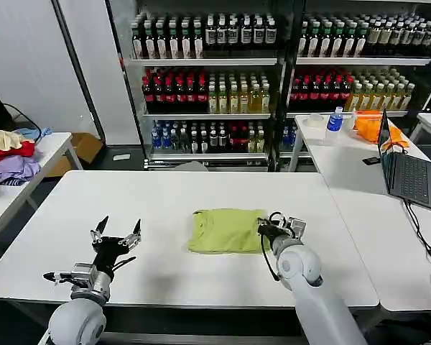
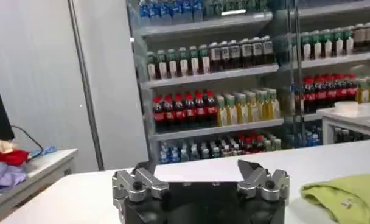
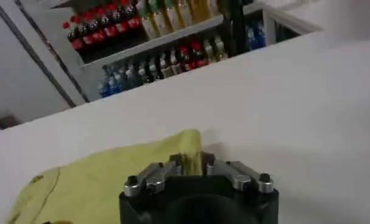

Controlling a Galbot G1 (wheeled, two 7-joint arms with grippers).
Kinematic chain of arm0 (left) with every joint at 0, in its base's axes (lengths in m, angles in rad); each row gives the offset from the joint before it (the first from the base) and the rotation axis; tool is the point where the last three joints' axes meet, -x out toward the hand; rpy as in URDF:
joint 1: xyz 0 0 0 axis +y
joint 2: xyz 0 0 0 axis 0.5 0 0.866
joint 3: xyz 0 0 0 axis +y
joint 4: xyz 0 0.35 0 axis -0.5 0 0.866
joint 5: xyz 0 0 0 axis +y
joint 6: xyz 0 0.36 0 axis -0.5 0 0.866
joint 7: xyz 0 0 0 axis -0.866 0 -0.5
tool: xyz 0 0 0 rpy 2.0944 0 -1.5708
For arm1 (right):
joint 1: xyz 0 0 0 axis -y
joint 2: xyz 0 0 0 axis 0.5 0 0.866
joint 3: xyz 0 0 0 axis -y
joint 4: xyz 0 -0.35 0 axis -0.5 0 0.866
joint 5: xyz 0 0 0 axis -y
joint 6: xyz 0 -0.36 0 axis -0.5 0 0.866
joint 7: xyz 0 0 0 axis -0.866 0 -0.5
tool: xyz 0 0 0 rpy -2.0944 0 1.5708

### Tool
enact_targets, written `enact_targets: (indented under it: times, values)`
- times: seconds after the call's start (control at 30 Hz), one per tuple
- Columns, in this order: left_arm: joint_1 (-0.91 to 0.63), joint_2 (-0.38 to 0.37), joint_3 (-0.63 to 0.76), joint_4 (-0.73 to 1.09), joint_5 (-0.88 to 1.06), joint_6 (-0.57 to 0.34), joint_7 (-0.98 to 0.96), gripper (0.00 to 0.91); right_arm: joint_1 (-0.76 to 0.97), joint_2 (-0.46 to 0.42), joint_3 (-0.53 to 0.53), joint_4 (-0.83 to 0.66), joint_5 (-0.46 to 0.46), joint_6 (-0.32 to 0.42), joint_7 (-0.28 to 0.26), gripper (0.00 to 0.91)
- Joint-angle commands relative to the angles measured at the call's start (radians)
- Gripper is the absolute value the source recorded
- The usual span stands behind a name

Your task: Fold and organize the clothes.

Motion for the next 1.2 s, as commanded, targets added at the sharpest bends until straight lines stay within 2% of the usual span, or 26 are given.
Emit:
enact_targets:
  times: [0.03,0.2,0.33,0.43,0.73,1.2]
  values:
    - [-0.001,0.008,-0.006,-0.003,-0.011,0.002,0.0,0.907,-0.098,-0.075,-0.001,0.101,-0.452,0.197,-0.124,0.907]
    - [0.007,0.009,-0.018,-0.016,-0.028,0.008,0.001,0.907,-0.291,-0.086,0.061,0.262,-0.6,0.356,-0.15,0.907]
    - [0.02,0.017,-0.017,-0.025,-0.029,0.006,0.002,0.907,-0.404,-0.073,0.125,0.385,-0.653,0.409,-0.16,0.907]
    - [0.031,0.028,-0.016,-0.035,-0.033,0.004,0.004,0.907,-0.532,-0.068,0.196,0.467,-0.729,0.453,-0.172,0.907]
    - [0.045,0.036,-0.006,-0.059,-0.04,0.004,0.017,0.907,-0.75,-0.063,0.346,0.649,-0.722,0.465,-0.176,0.907]
    - [0.071,0.043,-0.009,-0.093,-0.048,0.006,0.039,0.907,-0.771,-0.06,0.391,0.672,-0.696,0.461,-0.183,0.907]
